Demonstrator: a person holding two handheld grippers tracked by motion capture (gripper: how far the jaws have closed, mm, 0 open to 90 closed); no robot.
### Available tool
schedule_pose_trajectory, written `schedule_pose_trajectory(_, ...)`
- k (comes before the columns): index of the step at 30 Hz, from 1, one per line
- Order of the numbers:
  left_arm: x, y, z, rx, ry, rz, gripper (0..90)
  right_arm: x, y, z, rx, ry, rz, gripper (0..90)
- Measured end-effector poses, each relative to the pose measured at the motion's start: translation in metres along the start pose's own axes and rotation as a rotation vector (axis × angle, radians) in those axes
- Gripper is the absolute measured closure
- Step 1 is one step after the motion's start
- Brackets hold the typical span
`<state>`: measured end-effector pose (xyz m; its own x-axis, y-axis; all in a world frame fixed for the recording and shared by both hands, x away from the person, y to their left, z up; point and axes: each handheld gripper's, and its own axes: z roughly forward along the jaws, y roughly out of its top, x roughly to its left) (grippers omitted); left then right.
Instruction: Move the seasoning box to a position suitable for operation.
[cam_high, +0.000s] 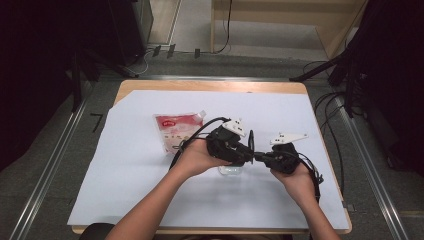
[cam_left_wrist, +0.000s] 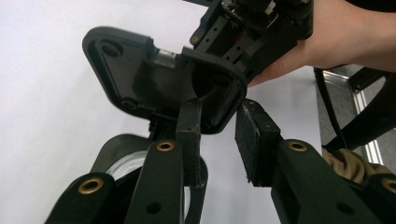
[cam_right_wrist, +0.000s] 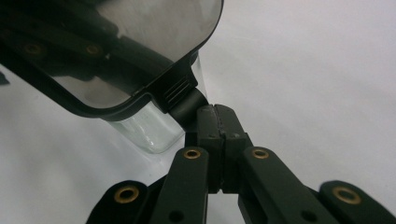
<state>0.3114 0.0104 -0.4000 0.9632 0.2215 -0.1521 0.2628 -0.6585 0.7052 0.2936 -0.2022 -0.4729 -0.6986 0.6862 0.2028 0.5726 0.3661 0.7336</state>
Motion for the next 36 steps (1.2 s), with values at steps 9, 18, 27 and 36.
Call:
schedule_pose_trajectory(9, 0.003, 0.0, 0.007, -0.012, -0.038, -0.017, 72.2, 0.001, -0.002, -0.001, -0.01, 0.001, 0.005, 90.0)
schedule_pose_trajectory(18, 0.01, -0.008, -0.013, -0.04, -0.074, -0.066, 62.9, 0.006, -0.003, -0.009, -0.022, 0.004, 0.009, 85.2)
schedule_pose_trajectory(27, 0.013, -0.02, -0.036, -0.025, -0.019, -0.077, 47.3, 0.024, -0.012, -0.018, -0.003, 0.05, 0.005, 69.8)
schedule_pose_trajectory(36, 0.015, -0.036, -0.053, -0.049, 0.002, -0.102, 46.6, 0.046, -0.019, -0.024, -0.02, 0.117, 0.033, 61.2)
